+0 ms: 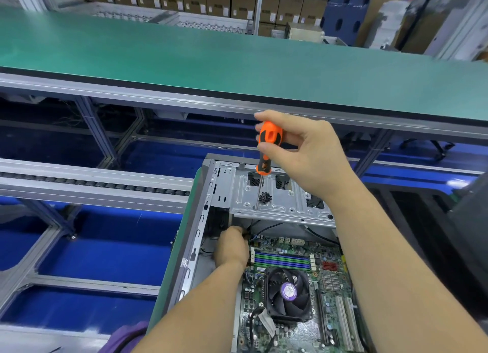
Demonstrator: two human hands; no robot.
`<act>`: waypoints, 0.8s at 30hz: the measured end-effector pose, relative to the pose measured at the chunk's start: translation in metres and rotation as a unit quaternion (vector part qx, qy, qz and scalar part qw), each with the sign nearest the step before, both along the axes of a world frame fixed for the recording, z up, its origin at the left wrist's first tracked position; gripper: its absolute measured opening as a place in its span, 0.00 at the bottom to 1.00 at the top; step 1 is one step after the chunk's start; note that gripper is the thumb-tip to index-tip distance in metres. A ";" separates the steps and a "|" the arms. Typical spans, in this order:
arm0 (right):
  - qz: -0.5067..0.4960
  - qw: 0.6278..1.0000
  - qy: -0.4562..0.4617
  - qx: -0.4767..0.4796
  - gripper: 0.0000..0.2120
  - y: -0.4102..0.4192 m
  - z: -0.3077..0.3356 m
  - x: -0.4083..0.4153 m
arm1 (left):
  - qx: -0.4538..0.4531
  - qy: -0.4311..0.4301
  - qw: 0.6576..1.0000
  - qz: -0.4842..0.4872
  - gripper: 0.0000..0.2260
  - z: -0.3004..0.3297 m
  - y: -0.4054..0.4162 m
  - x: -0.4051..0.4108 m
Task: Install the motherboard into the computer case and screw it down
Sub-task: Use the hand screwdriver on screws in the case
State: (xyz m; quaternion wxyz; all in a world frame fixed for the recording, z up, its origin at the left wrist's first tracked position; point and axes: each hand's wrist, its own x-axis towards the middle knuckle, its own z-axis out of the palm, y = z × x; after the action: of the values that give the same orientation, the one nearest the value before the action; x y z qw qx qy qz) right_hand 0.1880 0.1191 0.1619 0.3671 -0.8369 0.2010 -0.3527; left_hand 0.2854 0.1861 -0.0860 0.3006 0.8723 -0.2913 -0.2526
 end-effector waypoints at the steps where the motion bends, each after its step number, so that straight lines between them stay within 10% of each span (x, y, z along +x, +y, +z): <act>1: -0.018 1.000 -0.005 -0.007 0.19 -0.001 -0.001 0.001 | 0.000 -0.007 1.000 -0.006 0.11 0.000 -0.001 0.000; 24: -0.005 1.000 -0.002 0.004 0.22 0.002 -0.014 0.000 | -0.016 0.006 1.000 0.003 0.12 -0.012 -0.004 0.003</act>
State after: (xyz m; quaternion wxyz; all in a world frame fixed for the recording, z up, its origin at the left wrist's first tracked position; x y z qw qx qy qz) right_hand 0.1875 0.1215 0.1480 0.3690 -0.8338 0.2052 -0.3556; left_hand 0.2884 0.1818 -0.0977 0.3169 0.8667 -0.2907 -0.2526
